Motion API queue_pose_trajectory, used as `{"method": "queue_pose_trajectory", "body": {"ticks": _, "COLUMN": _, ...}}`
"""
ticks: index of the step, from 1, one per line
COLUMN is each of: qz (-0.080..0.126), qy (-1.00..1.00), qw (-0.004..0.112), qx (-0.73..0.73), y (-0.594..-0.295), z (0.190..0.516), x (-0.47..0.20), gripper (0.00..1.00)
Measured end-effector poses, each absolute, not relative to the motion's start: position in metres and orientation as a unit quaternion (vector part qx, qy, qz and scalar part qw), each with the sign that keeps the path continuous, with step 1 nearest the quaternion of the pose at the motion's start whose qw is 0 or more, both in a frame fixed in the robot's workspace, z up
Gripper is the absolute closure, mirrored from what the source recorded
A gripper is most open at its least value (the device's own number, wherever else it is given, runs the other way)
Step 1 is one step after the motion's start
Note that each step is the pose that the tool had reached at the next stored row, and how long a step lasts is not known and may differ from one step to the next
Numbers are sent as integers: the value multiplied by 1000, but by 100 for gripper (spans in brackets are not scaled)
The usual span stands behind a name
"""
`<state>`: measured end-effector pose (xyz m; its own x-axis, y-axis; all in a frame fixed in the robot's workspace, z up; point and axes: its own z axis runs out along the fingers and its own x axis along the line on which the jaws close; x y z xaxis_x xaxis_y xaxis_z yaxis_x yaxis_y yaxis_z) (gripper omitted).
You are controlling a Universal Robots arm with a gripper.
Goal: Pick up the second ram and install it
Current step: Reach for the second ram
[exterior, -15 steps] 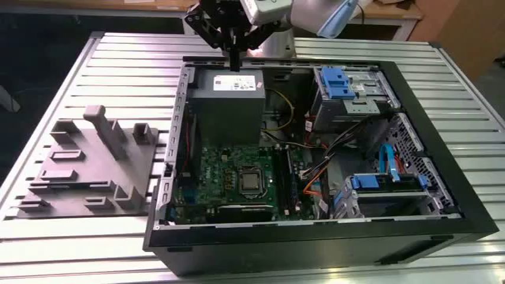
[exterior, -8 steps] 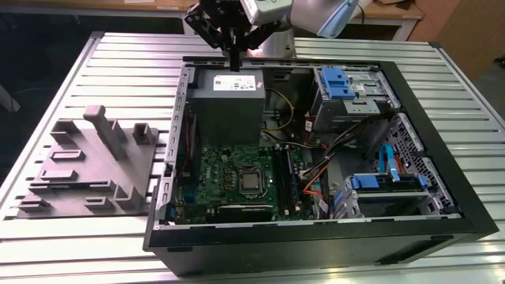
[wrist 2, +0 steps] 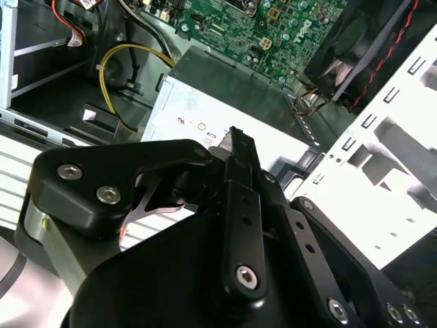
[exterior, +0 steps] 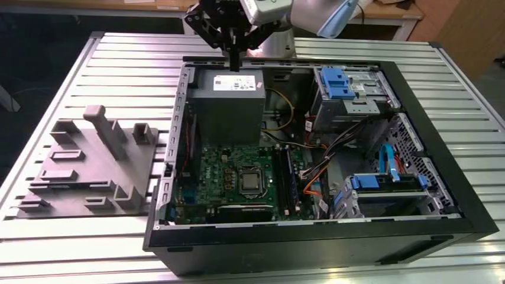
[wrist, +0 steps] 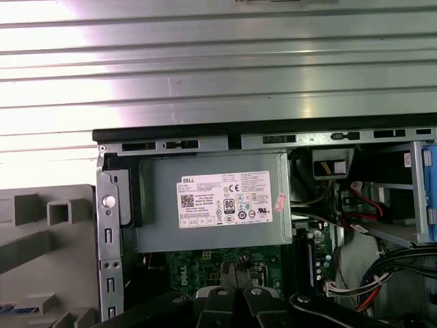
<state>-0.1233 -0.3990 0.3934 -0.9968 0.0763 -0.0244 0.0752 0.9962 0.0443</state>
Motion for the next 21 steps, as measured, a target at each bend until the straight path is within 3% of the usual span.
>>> {"method": "queue_pose_trajectory", "body": {"ticks": 21, "qz": 22, "qy": 999, "qw": 13, "qx": 38, "y": -399, "z": 393, "x": -159, "gripper": 90}}
